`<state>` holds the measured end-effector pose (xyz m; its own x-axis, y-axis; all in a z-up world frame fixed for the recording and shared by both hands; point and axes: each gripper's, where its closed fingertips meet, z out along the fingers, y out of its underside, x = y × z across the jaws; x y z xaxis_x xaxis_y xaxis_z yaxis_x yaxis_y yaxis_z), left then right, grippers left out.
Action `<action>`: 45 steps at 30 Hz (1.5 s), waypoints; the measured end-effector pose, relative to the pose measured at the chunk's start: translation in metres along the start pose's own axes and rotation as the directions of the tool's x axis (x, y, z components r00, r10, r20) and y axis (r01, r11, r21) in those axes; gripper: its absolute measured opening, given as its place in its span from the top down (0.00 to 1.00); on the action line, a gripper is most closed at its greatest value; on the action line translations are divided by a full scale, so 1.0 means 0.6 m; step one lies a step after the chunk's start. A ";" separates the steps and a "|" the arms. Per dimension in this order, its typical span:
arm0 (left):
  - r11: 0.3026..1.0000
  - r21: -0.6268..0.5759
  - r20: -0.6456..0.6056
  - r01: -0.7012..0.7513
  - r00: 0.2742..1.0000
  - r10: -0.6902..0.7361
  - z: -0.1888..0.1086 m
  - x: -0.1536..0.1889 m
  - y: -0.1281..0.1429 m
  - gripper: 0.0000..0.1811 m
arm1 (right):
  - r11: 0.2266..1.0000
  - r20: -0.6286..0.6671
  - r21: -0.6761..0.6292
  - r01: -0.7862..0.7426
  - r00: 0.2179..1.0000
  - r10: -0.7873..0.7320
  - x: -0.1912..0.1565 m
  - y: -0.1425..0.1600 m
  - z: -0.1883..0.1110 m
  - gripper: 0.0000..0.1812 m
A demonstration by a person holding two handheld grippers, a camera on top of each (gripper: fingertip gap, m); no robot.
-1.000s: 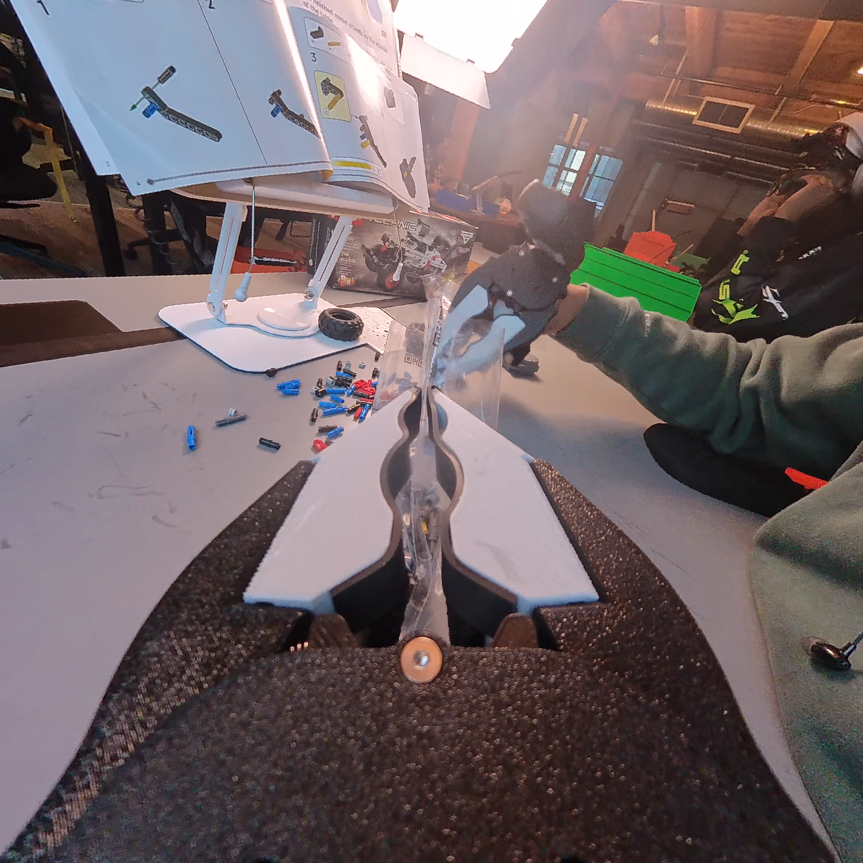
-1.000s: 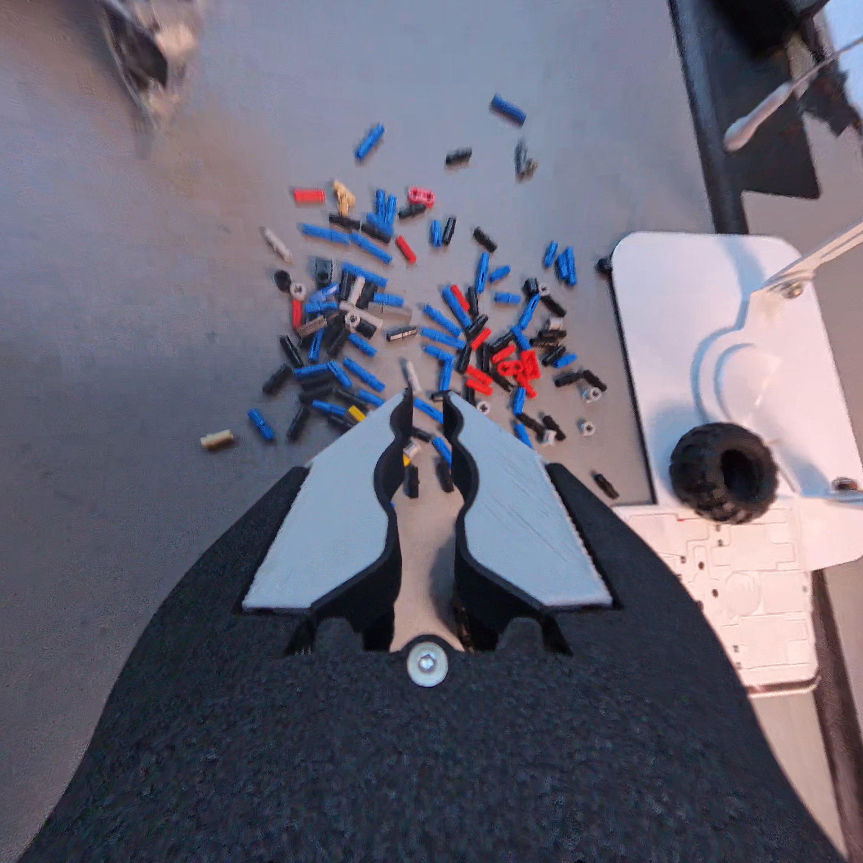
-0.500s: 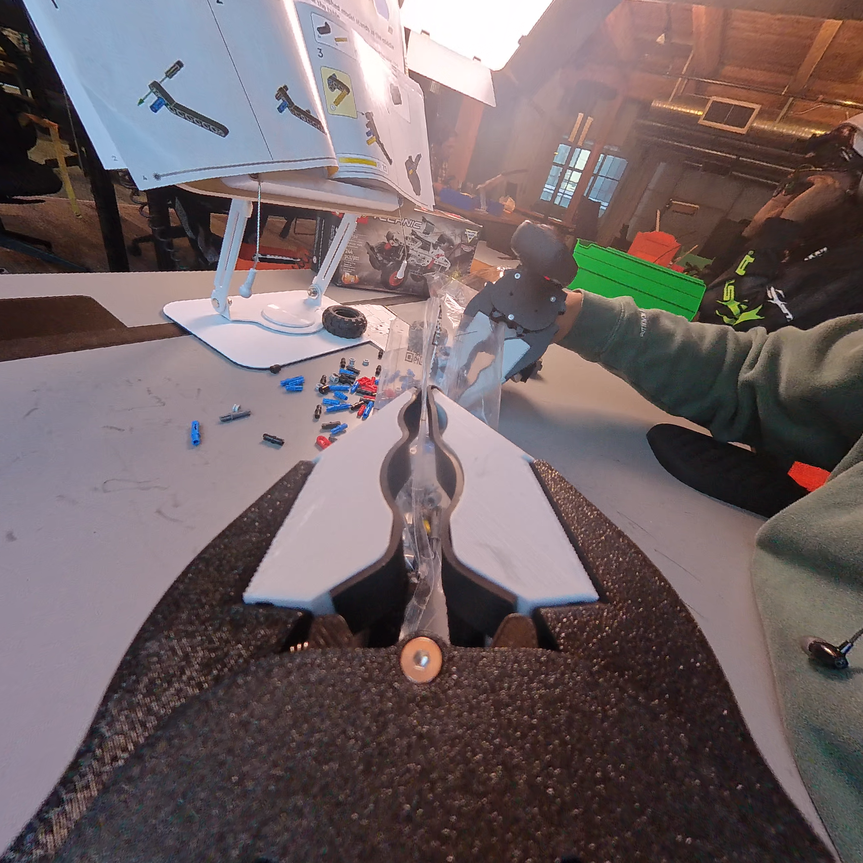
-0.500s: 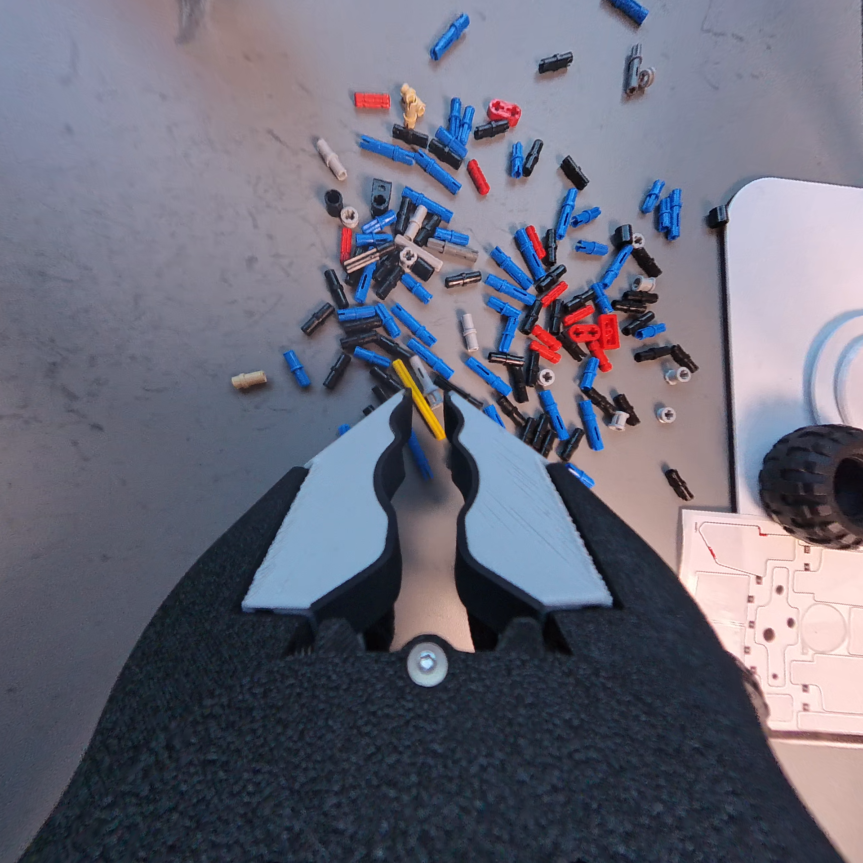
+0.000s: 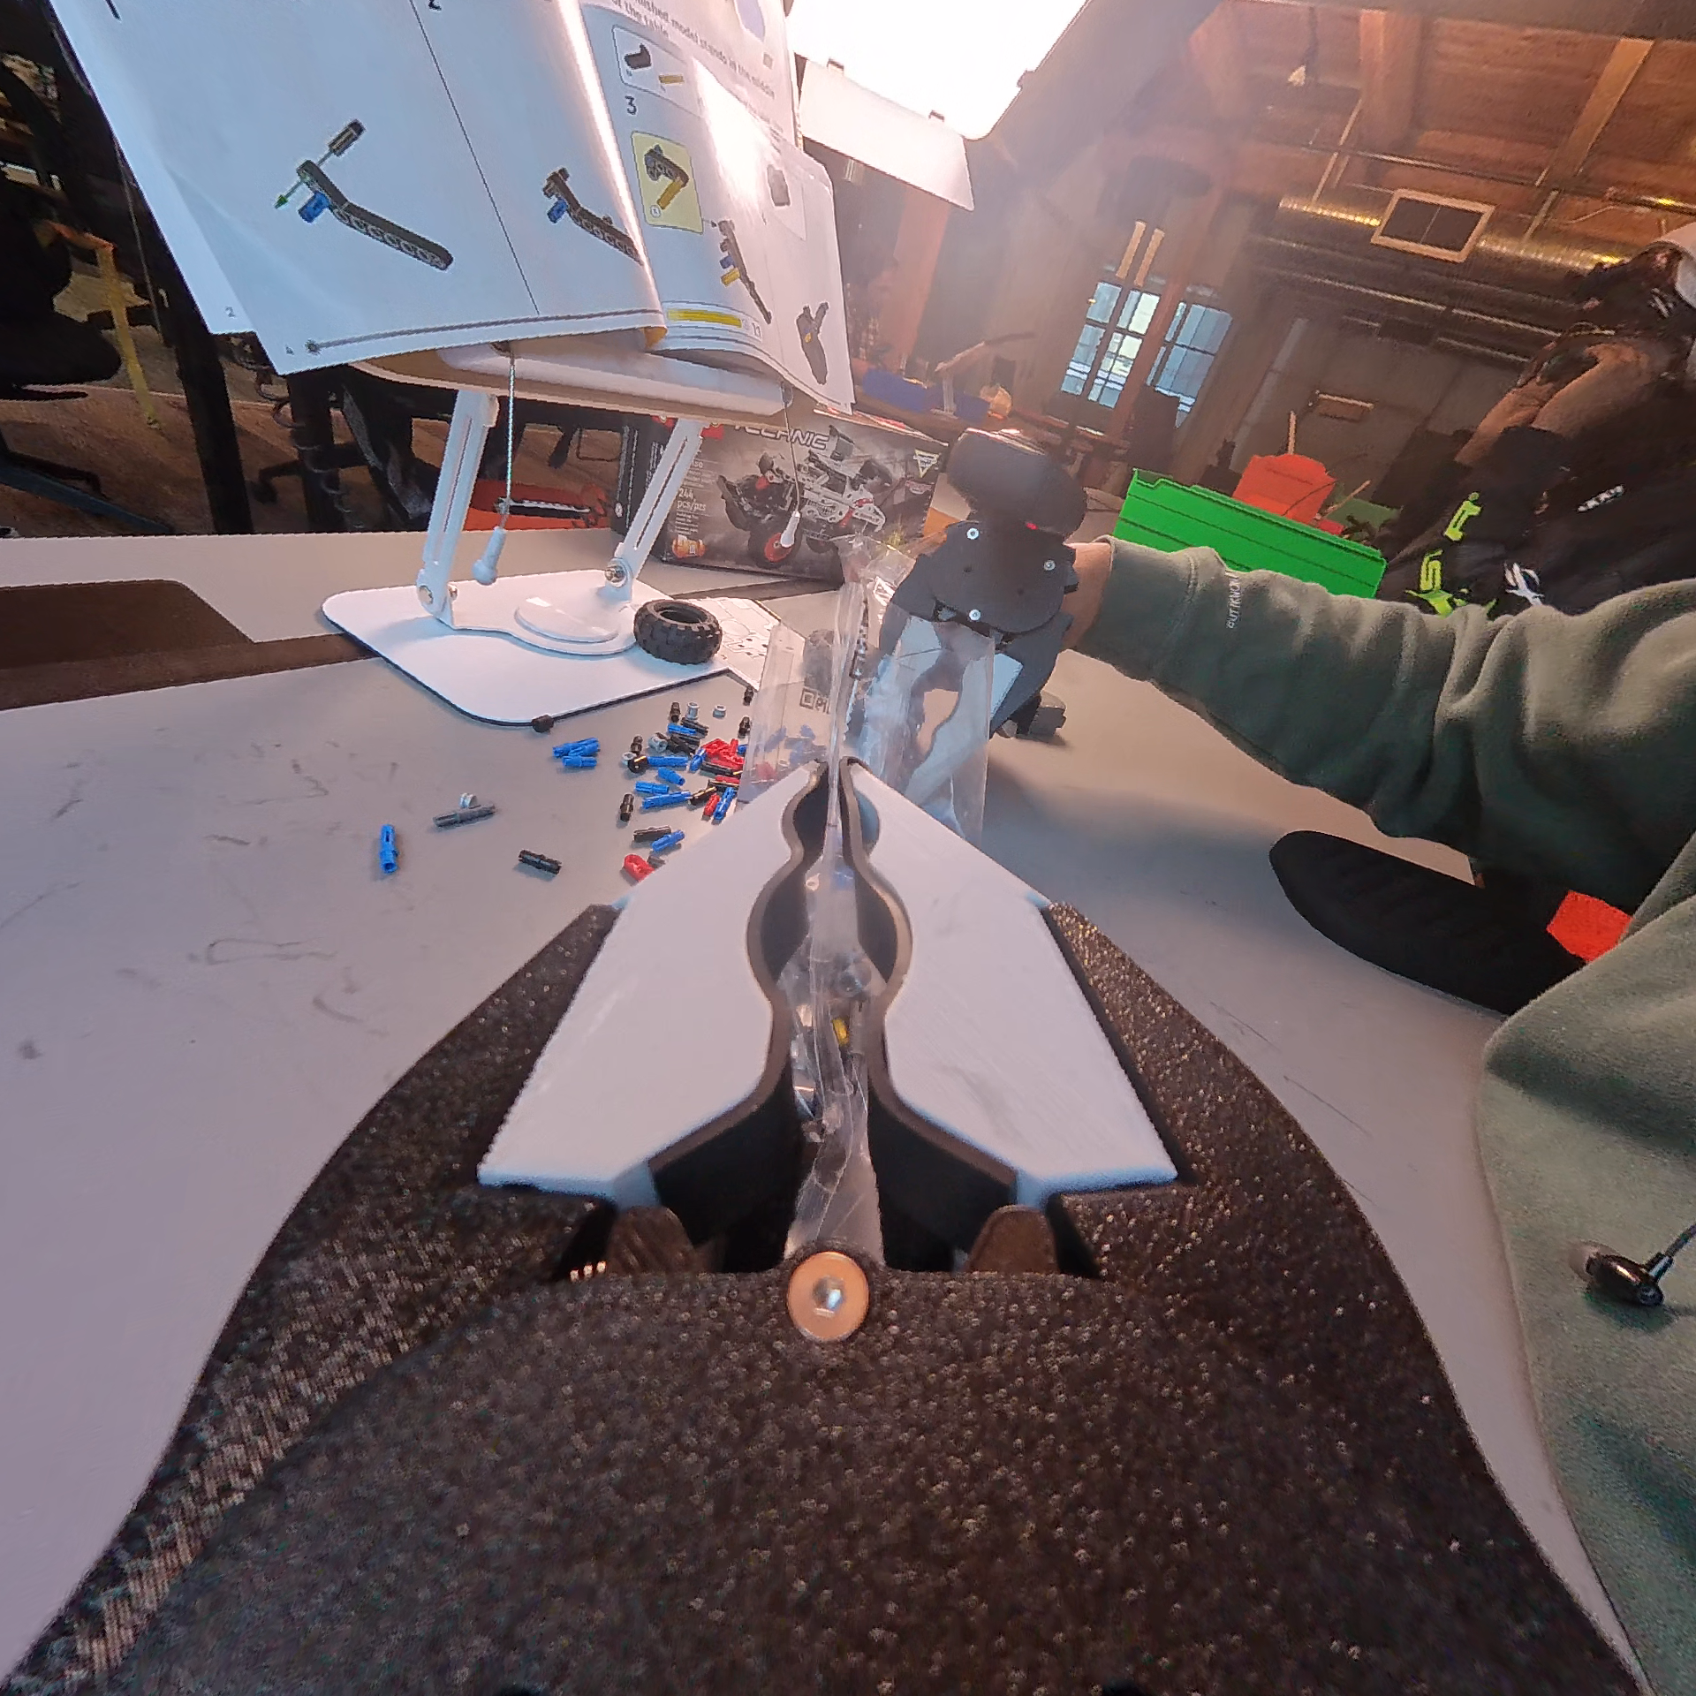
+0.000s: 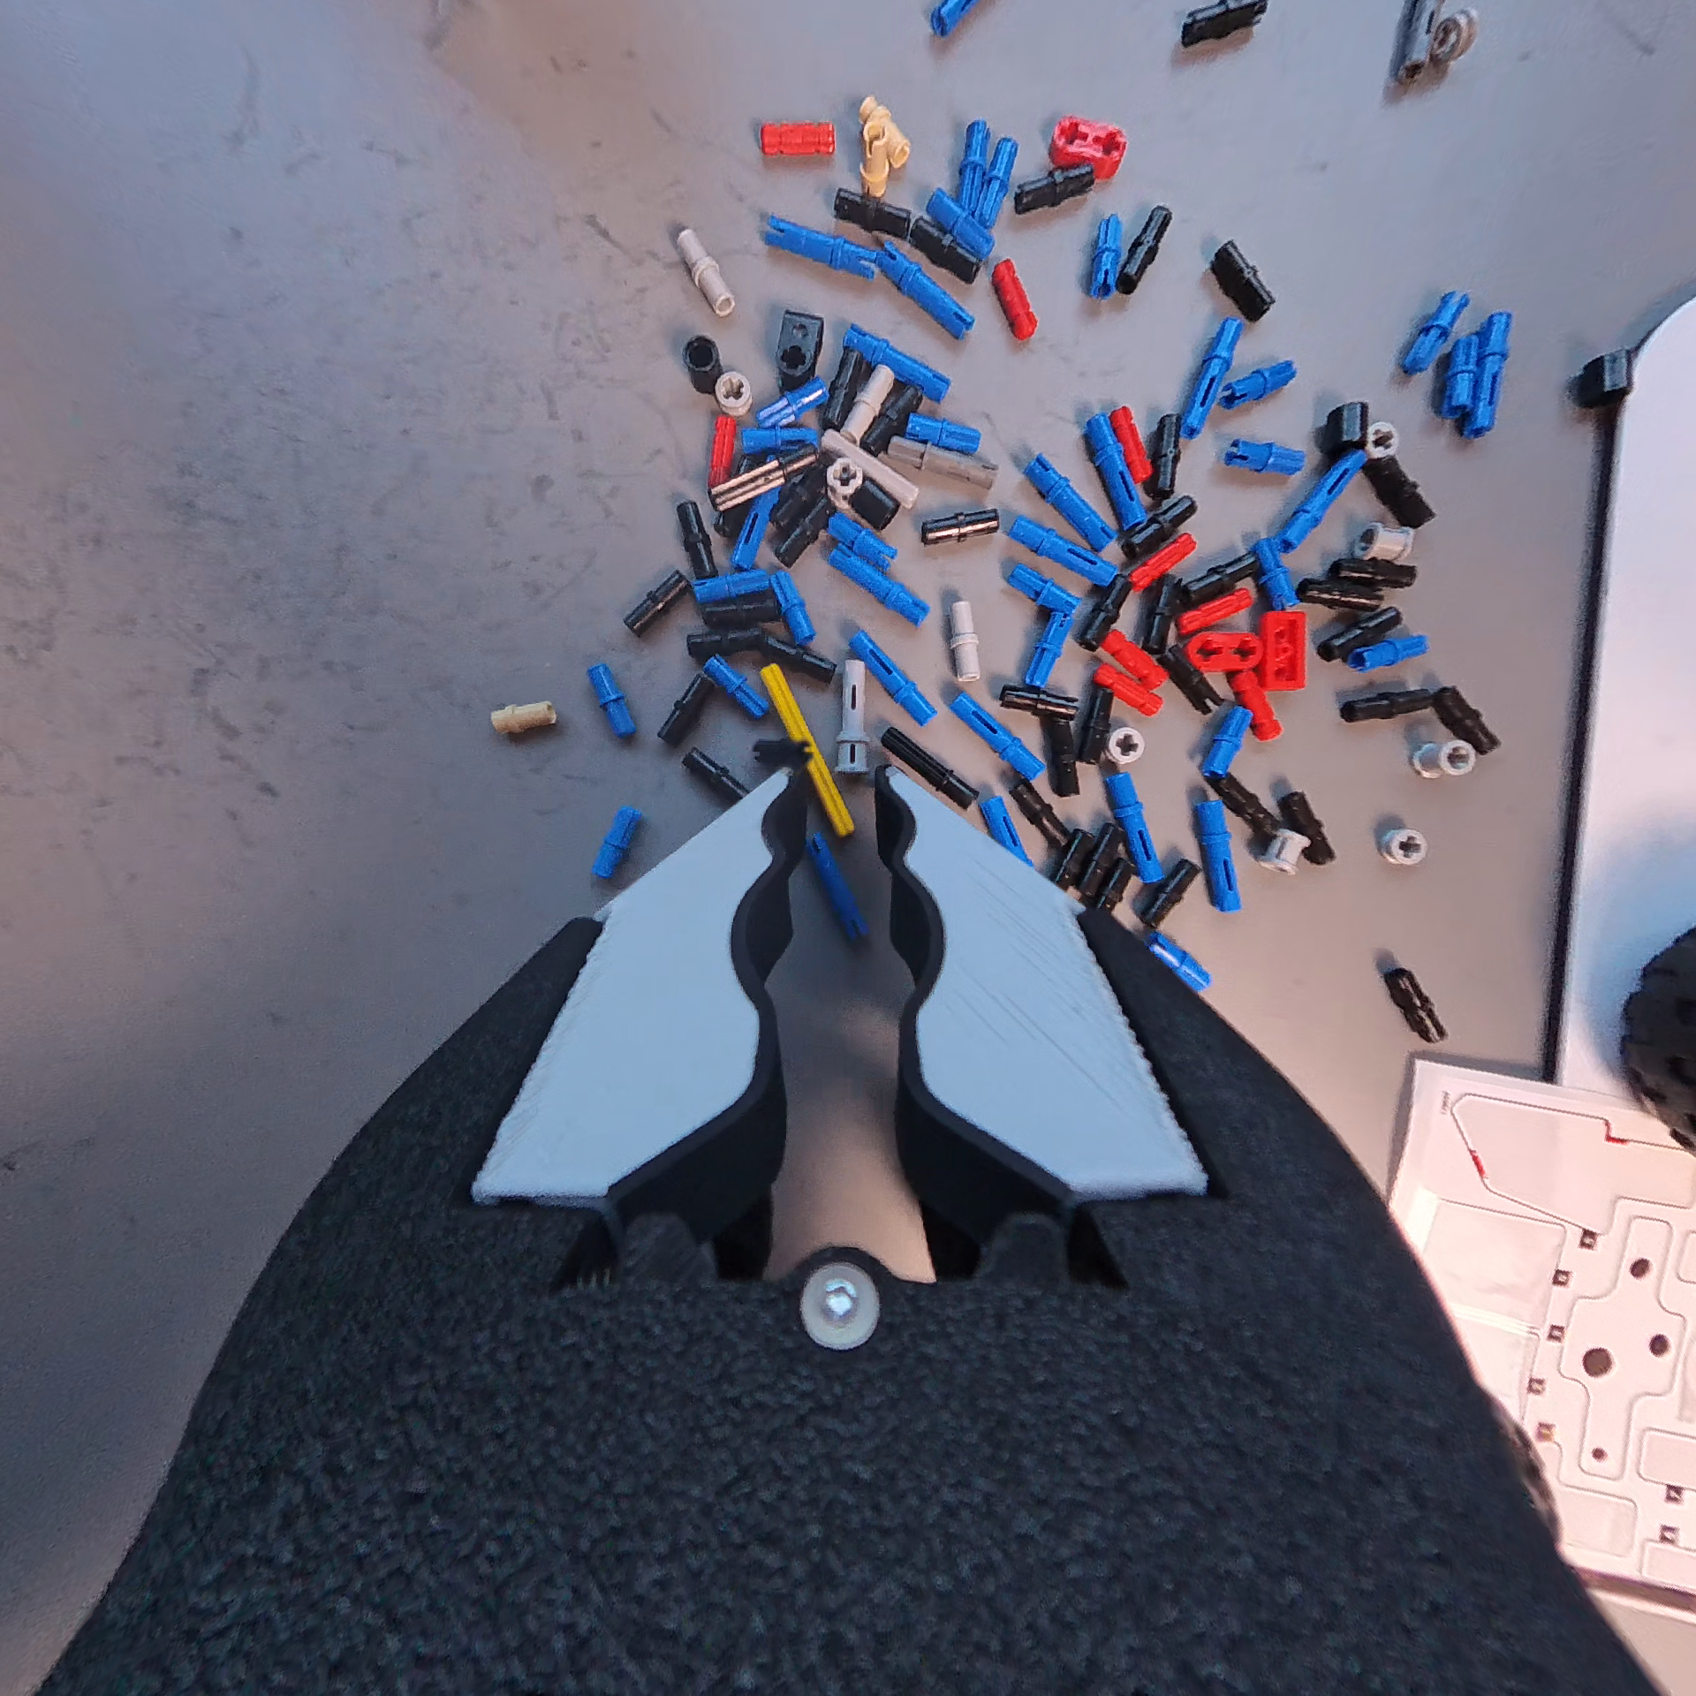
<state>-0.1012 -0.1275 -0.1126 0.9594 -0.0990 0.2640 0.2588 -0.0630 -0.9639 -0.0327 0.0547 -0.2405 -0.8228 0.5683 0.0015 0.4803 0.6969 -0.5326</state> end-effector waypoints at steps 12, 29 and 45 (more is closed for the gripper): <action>1.000 0.002 0.001 0.001 1.000 -0.001 -0.002 -0.001 -0.002 1.00 | 0.998 -0.024 0.031 0.057 0.998 -0.056 0.003 -0.007 0.004 0.99; 1.000 -0.002 -0.013 -0.018 1.000 0.018 0.003 0.010 -0.001 0.99 | 0.904 -0.209 0.300 0.305 0.946 -0.250 -0.041 -0.313 -0.080 0.96; 1.000 0.000 -0.017 0.000 1.000 0.000 -0.001 0.002 0.000 0.99 | 0.997 -0.223 0.058 -0.057 0.972 0.069 0.059 -0.021 -0.011 0.94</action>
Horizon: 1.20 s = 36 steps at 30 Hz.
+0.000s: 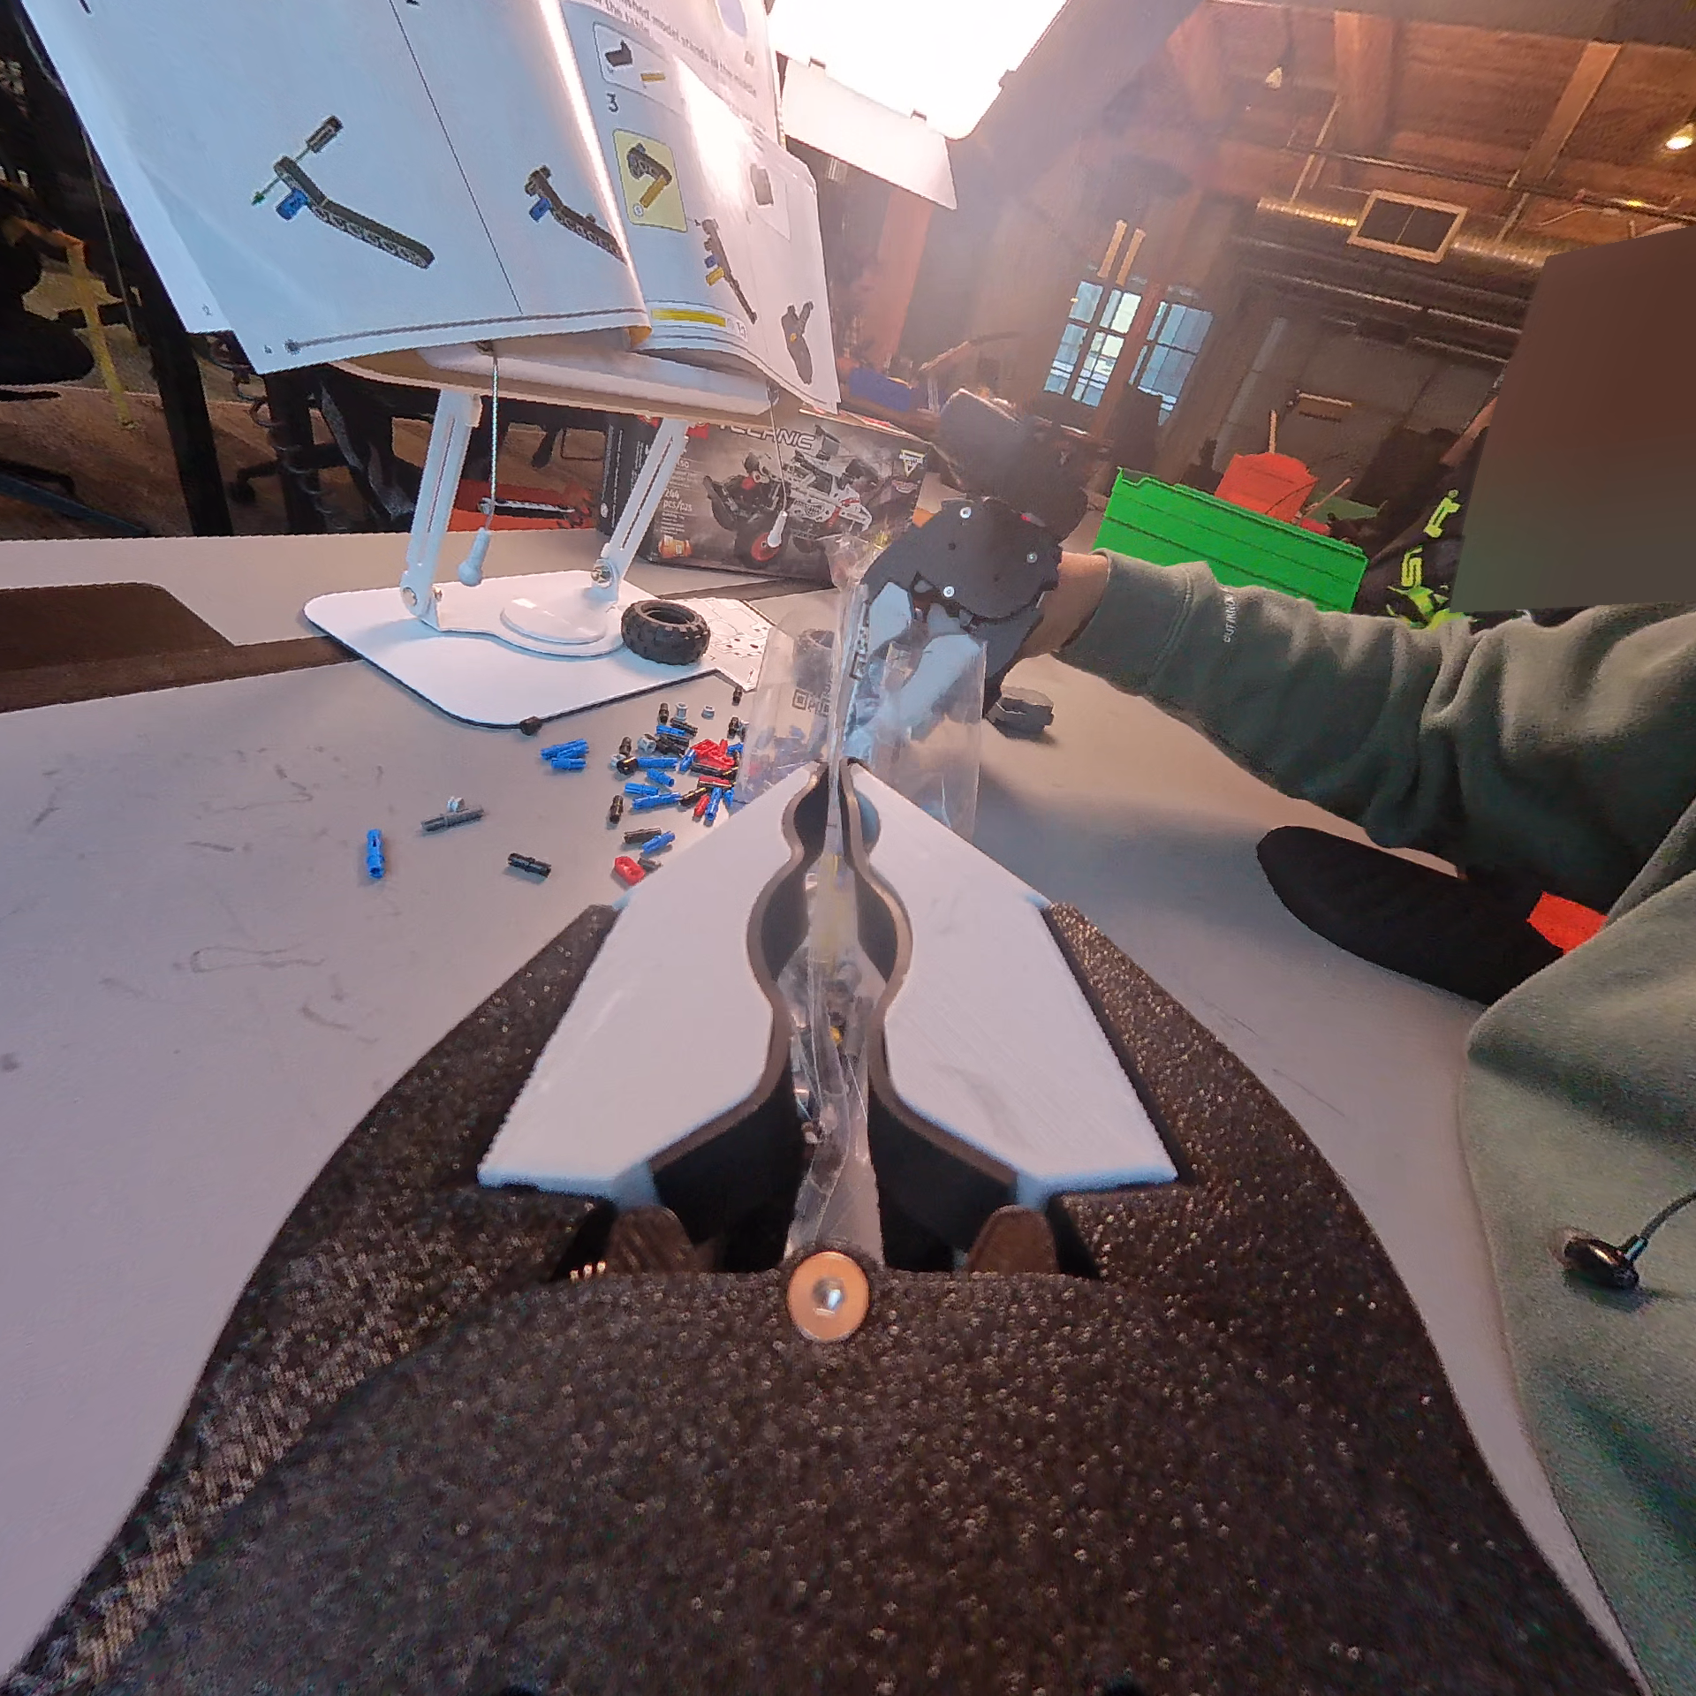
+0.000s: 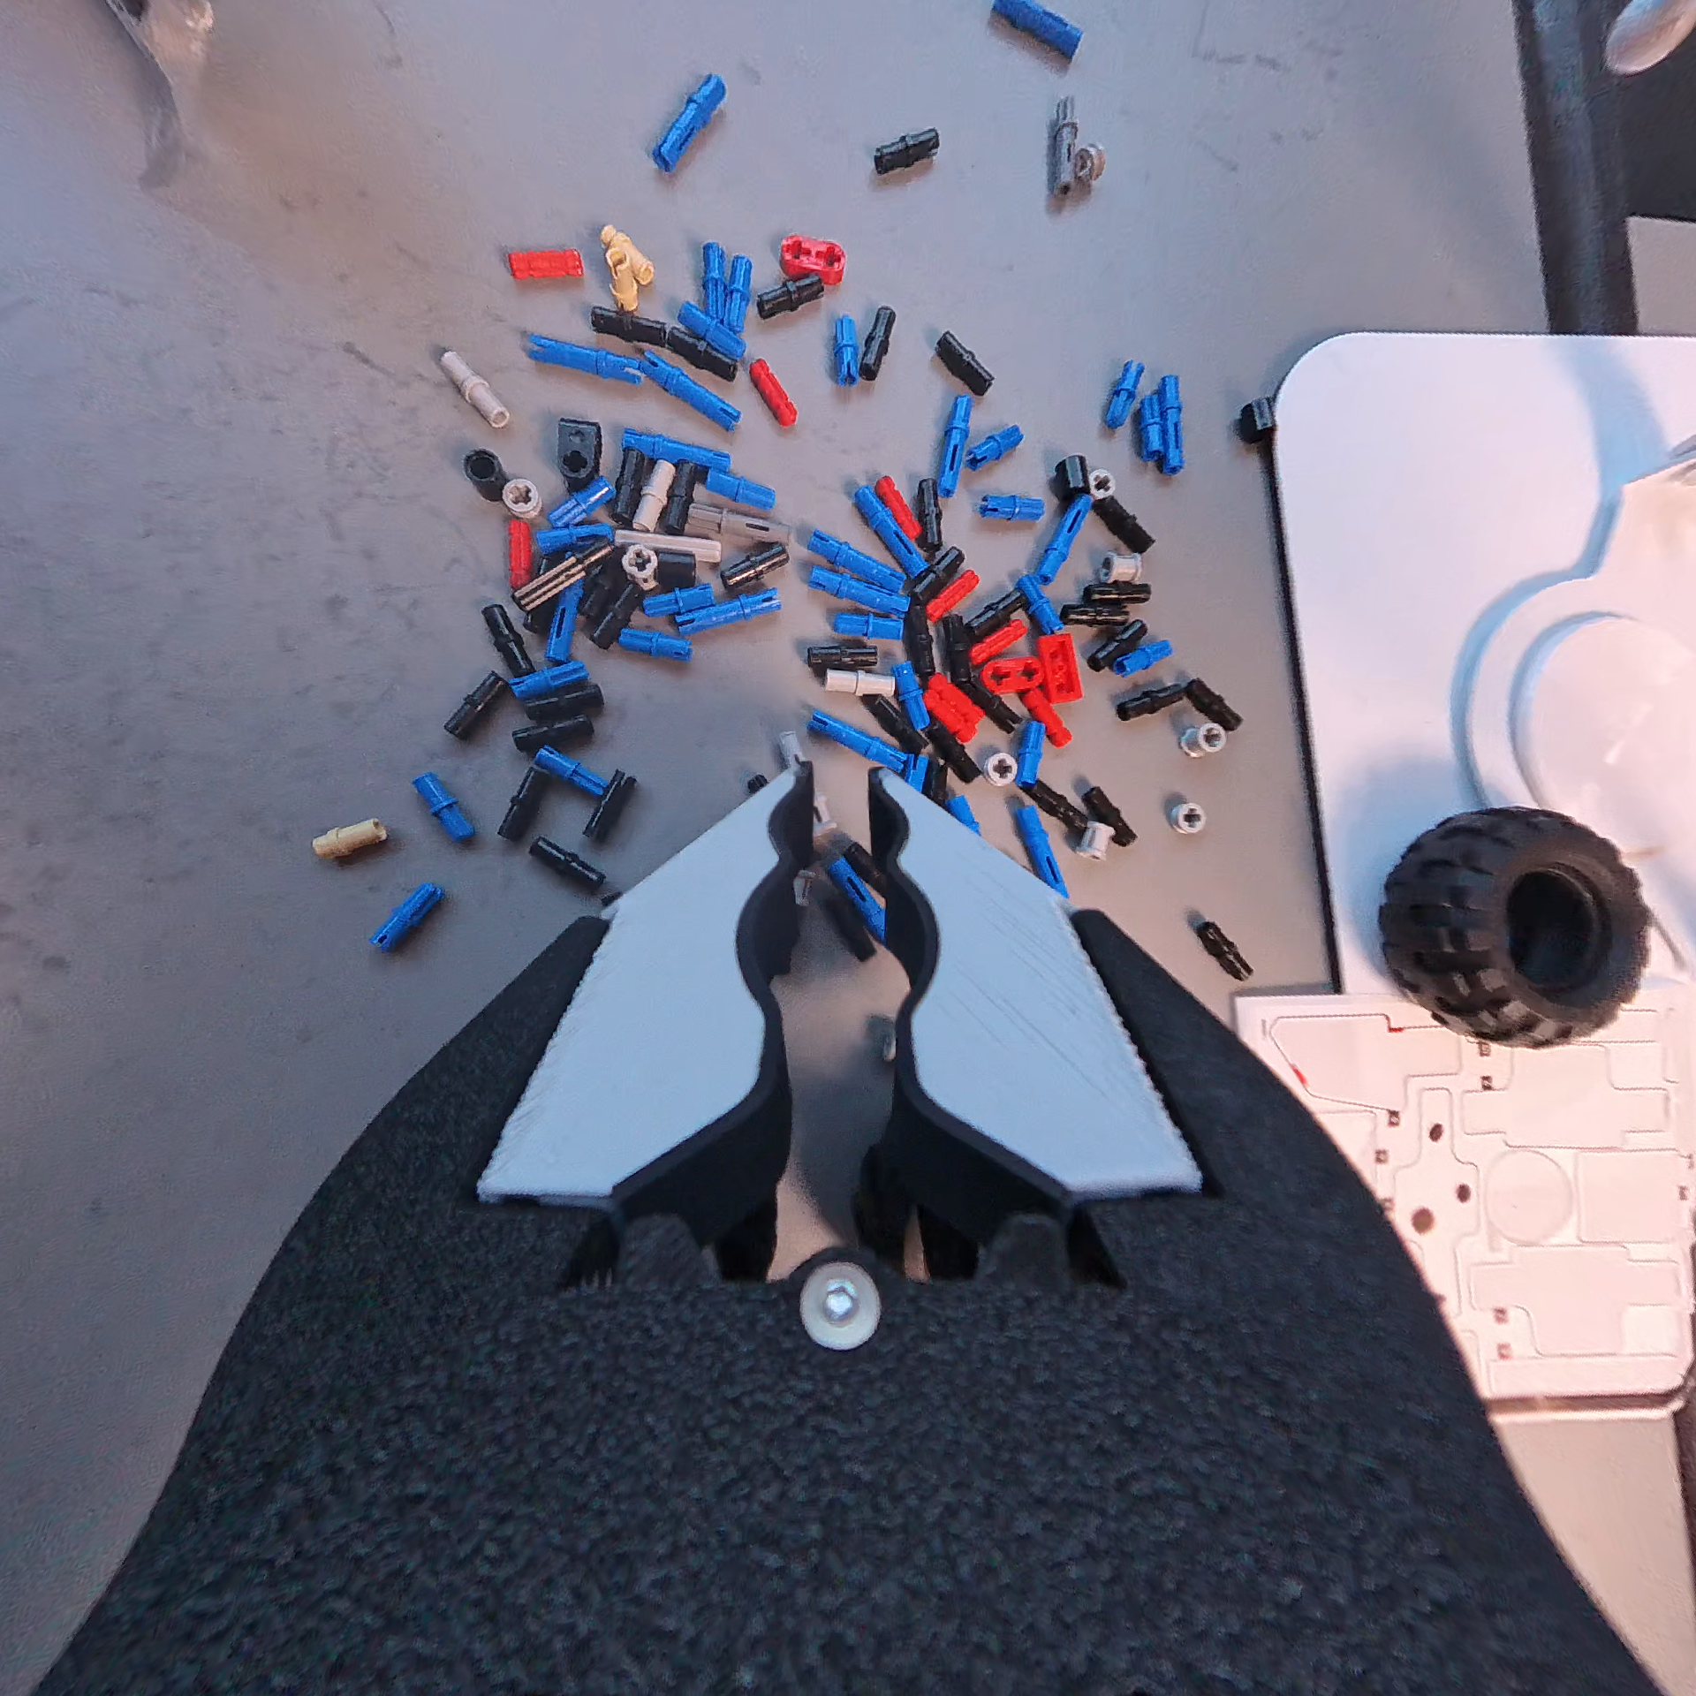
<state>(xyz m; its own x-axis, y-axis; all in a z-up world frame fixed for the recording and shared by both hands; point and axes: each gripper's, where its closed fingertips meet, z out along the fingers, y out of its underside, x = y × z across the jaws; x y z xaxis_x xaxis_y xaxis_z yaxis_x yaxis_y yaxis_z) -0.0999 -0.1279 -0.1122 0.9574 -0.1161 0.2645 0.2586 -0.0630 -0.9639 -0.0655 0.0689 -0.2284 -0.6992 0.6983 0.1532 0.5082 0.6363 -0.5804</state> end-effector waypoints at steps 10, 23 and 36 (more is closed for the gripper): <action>0.999 0.047 0.052 0.007 0.999 -0.009 -0.019 -0.021 -0.015 0.99 | 0.997 0.086 -0.077 -0.004 0.996 0.010 -0.014 0.005 0.017 0.97; 1.000 0.027 0.032 -0.003 0.999 0.002 -0.009 -0.008 -0.009 0.99 | 0.846 0.227 0.521 0.114 0.937 -0.266 -0.114 -0.375 -0.097 0.97; 0.999 0.033 0.014 0.002 1.000 -0.002 -0.012 -0.008 -0.011 0.99 | 0.870 0.081 0.492 -0.037 0.997 -0.004 -0.011 -0.259 -0.127 0.94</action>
